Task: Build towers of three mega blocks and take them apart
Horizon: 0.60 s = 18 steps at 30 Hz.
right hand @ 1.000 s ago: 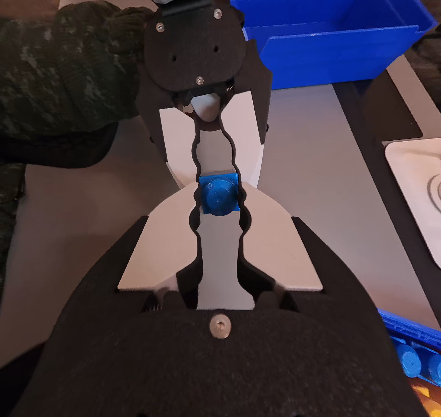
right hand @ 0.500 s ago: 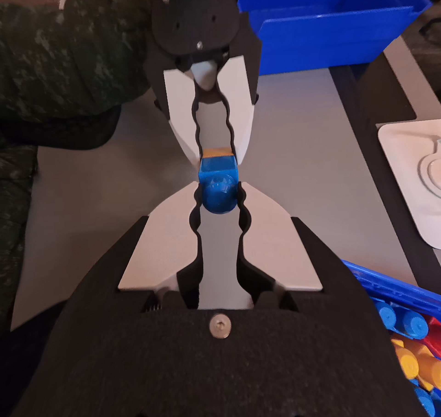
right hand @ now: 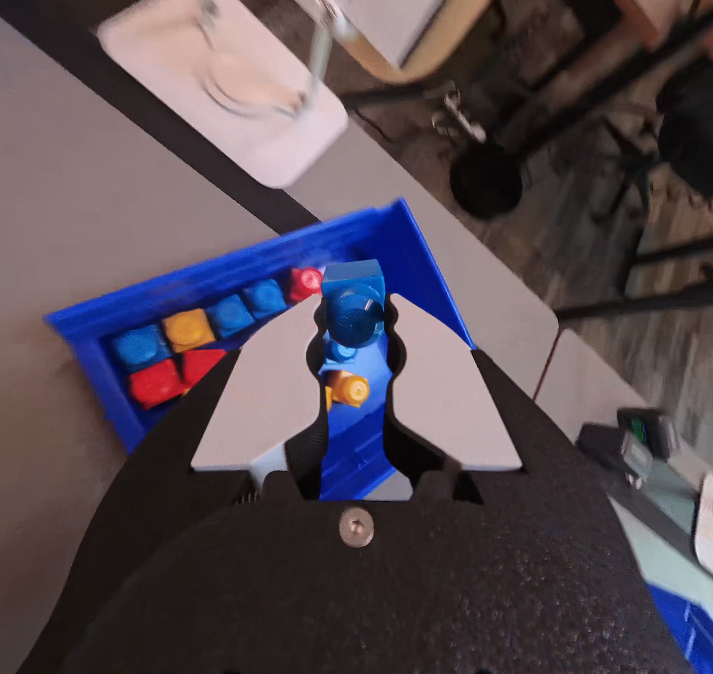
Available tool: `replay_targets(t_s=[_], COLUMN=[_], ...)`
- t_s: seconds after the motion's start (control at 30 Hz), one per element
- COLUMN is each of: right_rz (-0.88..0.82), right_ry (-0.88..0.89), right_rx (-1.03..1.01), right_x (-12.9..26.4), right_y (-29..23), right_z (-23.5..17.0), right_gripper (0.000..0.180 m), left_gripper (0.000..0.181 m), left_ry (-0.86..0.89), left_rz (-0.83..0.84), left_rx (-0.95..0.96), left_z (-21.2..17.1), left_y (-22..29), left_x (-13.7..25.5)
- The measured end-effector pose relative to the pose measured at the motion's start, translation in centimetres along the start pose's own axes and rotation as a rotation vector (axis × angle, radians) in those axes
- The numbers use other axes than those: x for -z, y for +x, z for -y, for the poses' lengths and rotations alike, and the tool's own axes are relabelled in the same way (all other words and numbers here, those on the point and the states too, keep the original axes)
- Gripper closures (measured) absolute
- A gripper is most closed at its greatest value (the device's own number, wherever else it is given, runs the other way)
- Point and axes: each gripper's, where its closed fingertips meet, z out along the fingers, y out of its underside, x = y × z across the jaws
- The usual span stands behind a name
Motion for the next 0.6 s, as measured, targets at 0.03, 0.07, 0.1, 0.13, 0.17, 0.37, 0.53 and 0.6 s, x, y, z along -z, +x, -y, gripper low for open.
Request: replay_targets(t_s=[0.03, 0.07, 0.1, 0.13, 0.17, 0.37, 0.53, 0.6], right_rz=[-0.009, -0.008, 0.003, 0.017, 0.033, 0.125, 0.197, 0.208], right_ry=[-0.059, -0.109, -0.153, -0.184, -0.219, -0.338, -0.411, -0.432], right_rx=[-0.027, -0.058, -0.088, -0.112, -0.136, -0.211, -0.252, -0.257], right_x=[-1.3, -2.6, -3.8, -4.9, -6.0, -10.7, -13.0, -13.7], right_y=[0.9, 1.4, 1.7, 1.9, 1.8, 0.3, -1.5, -1.9], right_z=[-1.1, -2.0, -2.9, -3.7, -4.4, -6.5, -7.4, -7.6], right_gripper=[0.151, 0.151, 0.151, 0.151, 0.151, 0.151, 0.151, 0.151], left_gripper=[0.147, 0.147, 0.147, 0.147, 0.147, 0.147, 0.147, 0.147], left_ry=[-0.002, -0.005, -0.011, -0.019, -0.025, -0.036, -0.056, -0.056], left_rz=[0.000, 0.001, 0.005, 0.008, 0.004, -0.017, -0.036, -0.043], left_rx=[0.001, 0.000, -0.002, -0.004, -0.004, 0.003, 0.005, 0.007], left_z=[-0.1, -0.2, -0.3, -0.5, -0.6, -1.0, -1.5, -1.5], left_y=[0.0, 0.0, -0.1, -0.1, -0.1, 0.1, 0.4, 0.6], left_x=[-0.1, -0.2, -0.4, -0.5, -0.6, -1.3, -1.9, -2.0])
